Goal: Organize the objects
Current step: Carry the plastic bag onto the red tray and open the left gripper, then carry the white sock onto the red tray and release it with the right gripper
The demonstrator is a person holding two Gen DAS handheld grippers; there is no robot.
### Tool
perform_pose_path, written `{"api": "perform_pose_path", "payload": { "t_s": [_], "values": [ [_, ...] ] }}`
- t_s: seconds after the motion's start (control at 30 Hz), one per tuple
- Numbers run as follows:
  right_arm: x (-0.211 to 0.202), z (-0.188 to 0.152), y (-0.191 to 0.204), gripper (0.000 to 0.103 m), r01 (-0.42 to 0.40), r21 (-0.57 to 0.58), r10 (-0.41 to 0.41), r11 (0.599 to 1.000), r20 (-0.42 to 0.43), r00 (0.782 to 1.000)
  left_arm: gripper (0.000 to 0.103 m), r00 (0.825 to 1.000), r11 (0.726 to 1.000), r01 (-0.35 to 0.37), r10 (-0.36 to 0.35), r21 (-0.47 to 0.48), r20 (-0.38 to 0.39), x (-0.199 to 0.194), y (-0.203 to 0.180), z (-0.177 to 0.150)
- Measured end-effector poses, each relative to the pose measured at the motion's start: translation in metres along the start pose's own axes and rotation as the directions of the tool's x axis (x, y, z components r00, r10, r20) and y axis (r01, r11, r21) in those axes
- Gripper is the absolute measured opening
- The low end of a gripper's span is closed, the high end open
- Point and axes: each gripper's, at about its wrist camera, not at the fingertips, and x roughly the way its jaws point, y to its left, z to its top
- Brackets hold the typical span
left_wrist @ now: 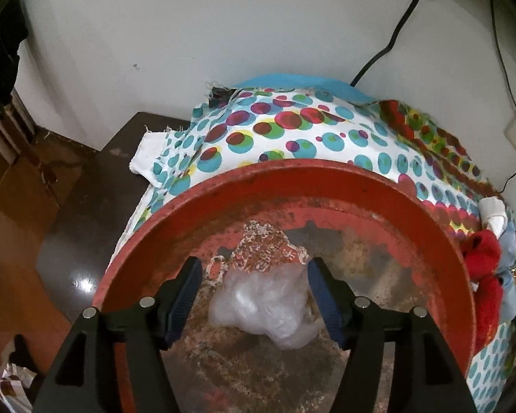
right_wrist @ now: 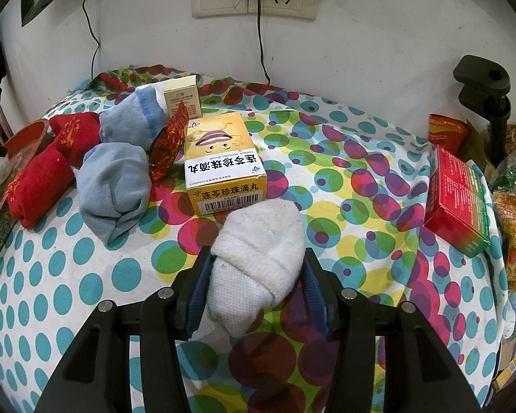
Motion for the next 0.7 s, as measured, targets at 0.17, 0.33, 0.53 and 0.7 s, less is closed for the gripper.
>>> {"api": "perform_pose_path", "payload": {
  "t_s": [0.17,0.33,0.53,0.7],
  "values": [
    [0.000,0.000,0.000,0.047,0.001,-0.001,-0.001,1.000,0.000,1.000,0.066,0.999,0.999,-0.032,0.032,0.008,0.030,-0.020,-0.004,-0.013],
    [0.000,0.000,0.000,0.047,0.000,0.001,0.000,1.000,0.000,1.000,0.066,0.995,0.994,-0.071,0.064,0.088,0.081,-0.050,-0.033,-0.047],
    [0.001,0.001,-0.006,0.042,-0.010,-0.006,0.010,1.000,0.004,1.000,0.066,0.995,0.981,-0.044,0.026,0.191,0.095,-0.078,-0.074,-0.099],
    [-0.002,0.001,-0.006,0.038,0.002,-0.003,-0.002,1.000,0.012,1.000,0.066,0.996,0.983,0.028,-0.044,0.184,0.082,-0.093,-0.090,-0.133]
  ]
}}
